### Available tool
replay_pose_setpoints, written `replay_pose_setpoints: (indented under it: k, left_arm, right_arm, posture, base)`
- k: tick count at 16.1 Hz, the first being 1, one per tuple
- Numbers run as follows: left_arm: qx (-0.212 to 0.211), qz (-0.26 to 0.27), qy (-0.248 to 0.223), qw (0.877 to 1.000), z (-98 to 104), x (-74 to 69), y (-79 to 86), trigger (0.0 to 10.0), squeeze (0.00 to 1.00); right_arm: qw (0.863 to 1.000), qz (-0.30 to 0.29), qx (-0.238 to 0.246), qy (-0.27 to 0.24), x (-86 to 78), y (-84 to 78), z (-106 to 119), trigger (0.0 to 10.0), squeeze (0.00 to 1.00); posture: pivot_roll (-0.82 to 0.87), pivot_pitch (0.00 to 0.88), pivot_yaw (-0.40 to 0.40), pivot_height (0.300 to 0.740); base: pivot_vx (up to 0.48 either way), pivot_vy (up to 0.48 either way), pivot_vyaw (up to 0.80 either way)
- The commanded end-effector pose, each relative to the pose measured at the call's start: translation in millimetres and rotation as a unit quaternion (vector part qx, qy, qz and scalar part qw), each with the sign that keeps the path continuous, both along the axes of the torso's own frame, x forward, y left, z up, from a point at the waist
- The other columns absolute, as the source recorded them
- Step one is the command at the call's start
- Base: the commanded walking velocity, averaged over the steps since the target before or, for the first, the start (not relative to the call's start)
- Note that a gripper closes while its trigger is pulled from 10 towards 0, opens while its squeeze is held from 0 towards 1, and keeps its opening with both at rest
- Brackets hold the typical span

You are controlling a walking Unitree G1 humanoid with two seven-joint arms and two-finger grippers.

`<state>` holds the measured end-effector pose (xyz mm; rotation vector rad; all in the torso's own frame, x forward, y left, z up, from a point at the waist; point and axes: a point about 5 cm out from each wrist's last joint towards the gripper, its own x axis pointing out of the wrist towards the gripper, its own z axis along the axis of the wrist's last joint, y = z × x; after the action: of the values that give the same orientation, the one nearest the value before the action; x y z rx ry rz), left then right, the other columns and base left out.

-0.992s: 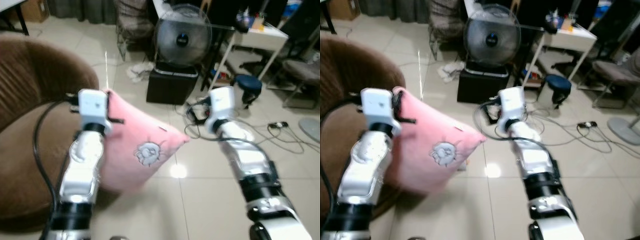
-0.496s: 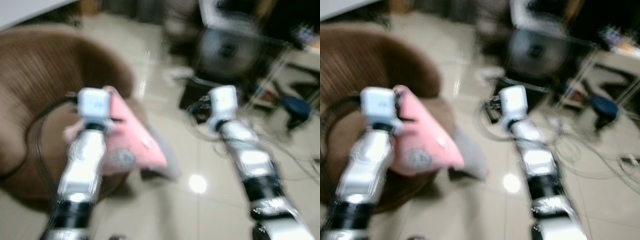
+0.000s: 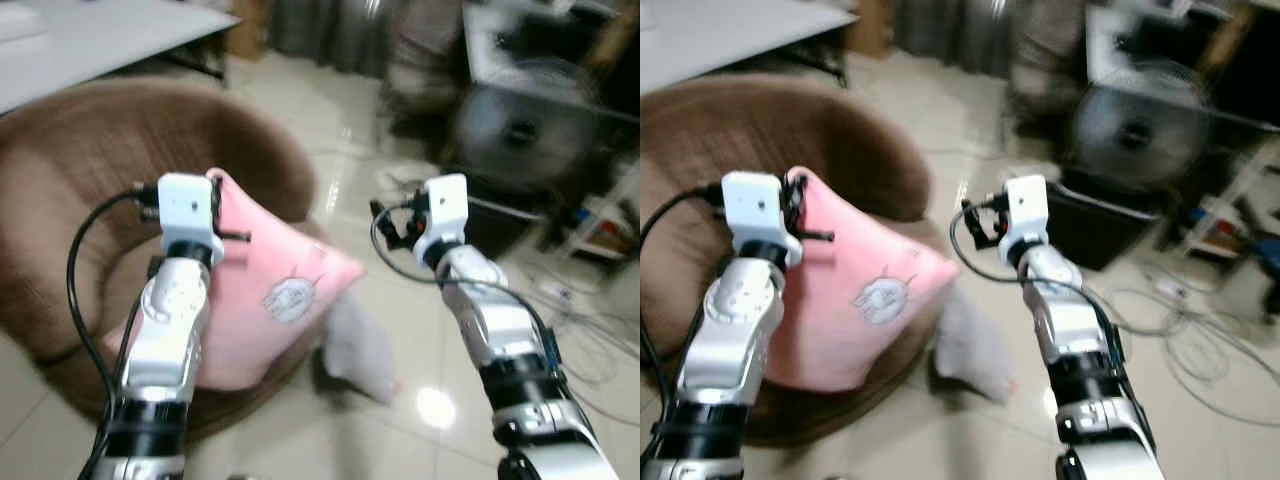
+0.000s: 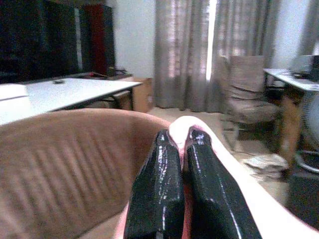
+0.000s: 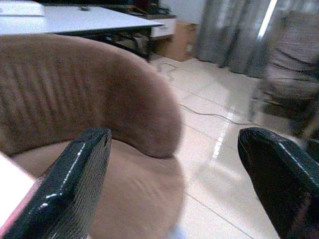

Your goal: Move the pillow to the sofa from floor

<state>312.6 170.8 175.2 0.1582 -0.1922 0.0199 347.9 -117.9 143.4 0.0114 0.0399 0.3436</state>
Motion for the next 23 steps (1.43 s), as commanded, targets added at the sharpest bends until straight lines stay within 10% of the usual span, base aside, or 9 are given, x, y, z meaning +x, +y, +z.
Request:
replay_pose_setpoints:
  k: [1,14,23]
  left_arm:
    - [0.006,-0.005,-0.03,1.0,15,0.5,-1.1,10.0,0.0]
    - [0.089,-0.062,-0.033,0.994,56,5.7,-0.4,10.0,0.0]
    - [0.005,-0.055,0.04,0.998,12,6.9,-2.8,10.0,0.0]
  right_arm:
    - [1.0,0.007,0.003,-0.009,0.8,2.7,5,10.0,0.0]
    - [1.0,-0.01,0.013,0.014,-20.6,-9.6,-32,10.0,0.0]
    - [1.0,-0.008,0.005,0.013,-19.7,-9.2,-12,10.0,0.0]
  posture:
    - [0.21,0.0,-0.101,0.74]
    - [0.18,0.0,0.166,0.74]
    - [0.16,0.0,0.015,0.74]
  base:
    - [0.42,0.0,0.0]
    - [0.42,0.0,0.65]
    - [0.262,0.0,0.0]
